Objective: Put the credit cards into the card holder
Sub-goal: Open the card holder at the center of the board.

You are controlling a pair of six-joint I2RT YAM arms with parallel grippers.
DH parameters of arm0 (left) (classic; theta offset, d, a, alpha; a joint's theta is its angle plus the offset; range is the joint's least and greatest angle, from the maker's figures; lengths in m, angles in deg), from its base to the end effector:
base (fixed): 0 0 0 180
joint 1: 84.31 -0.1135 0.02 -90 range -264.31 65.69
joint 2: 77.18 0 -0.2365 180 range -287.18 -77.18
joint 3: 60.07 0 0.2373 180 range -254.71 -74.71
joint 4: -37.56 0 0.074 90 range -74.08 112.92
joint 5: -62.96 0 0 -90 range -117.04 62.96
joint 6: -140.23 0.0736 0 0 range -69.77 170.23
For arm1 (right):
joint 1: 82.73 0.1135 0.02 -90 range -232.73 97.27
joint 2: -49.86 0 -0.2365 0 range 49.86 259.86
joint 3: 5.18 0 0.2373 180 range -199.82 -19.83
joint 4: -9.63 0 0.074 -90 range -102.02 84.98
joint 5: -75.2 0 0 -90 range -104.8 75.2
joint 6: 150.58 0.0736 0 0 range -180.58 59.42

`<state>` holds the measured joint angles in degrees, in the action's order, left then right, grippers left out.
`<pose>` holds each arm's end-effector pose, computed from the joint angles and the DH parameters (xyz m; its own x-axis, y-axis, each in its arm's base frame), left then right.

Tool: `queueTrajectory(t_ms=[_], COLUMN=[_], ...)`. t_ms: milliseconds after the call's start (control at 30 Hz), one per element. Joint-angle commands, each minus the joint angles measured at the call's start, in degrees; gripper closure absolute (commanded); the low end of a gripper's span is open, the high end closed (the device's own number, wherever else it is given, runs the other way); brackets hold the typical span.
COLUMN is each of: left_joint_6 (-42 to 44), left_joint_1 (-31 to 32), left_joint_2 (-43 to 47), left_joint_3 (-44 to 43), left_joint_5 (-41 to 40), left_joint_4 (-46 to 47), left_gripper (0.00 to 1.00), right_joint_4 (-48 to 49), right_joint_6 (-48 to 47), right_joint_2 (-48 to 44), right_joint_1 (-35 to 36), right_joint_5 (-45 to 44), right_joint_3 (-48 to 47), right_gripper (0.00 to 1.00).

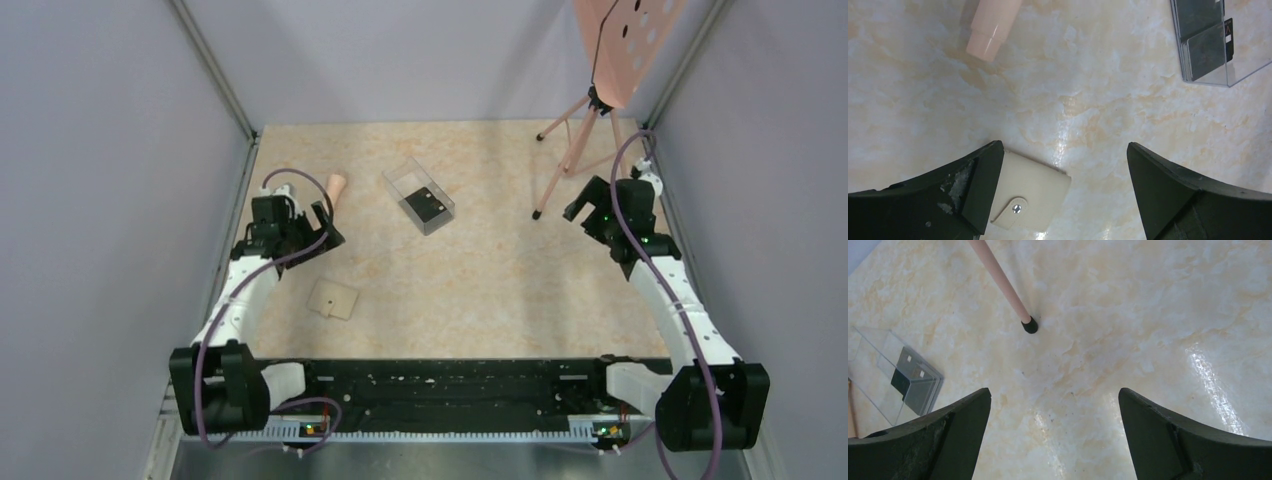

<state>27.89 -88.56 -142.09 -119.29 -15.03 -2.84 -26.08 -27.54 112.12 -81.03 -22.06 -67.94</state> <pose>0.2575 0.0038 0.1990 -0.6917 -0.4242 -0.5845 -0.2070 0.8918 -0.4023 0.2675 -0.0014 0.2401 -0.4429 0.5279 -0.7246 0.3761 0.8431 0.3844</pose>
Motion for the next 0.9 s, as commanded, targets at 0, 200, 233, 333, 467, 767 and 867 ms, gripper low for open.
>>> queueTrajectory(t_ms=[0, 200, 233, 333, 467, 767, 867], left_joint_6=[2.0, 1.0, 0.8, 0.8, 0.4, -6.5, -9.2], left_joint_1=[-0.4, -0.3, -0.5, -0.5, -0.6, -3.7, -4.9], left_joint_2=[-7.9, -18.3, -19.3, -21.0, -19.9, -13.4, -11.3], left_joint_3=[-6.5, -13.5, -14.4, -16.7, -17.6, -9.9, -6.3], left_joint_5=[2.2, 4.9, 4.7, 4.6, 1.6, 1.4, 2.6], left_joint_4=[-2.8, -8.0, -8.6, -11.5, -15.8, -25.8, -26.5], left_gripper=[0.01, 0.01, 0.01, 0.02, 0.02, 0.01, 0.02], right_joint_4=[-2.4, -3.5, -3.3, -3.0, -2.5, -2.9, -3.1], right_joint_6=[-1.5, -3.1, -2.8, -2.4, -5.2, -12.6, -12.2], right_joint_2=[1.7, 6.4, 7.5, 11.9, 21.6, 46.0, 53.6], right_joint_1=[0.7, 13.9, 17.0, 26.3, 36.5, 46.4, 48.0], right_joint_5=[6.6, 4.5, 4.0, 2.7, 3.2, 18.6, 23.9], right_joint_3=[-2.0, -3.6, -3.9, -5.7, -12.0, -39.3, -47.8], right_gripper=[0.01, 0.01, 0.01, 0.01, 0.01, 0.05, 0.07])
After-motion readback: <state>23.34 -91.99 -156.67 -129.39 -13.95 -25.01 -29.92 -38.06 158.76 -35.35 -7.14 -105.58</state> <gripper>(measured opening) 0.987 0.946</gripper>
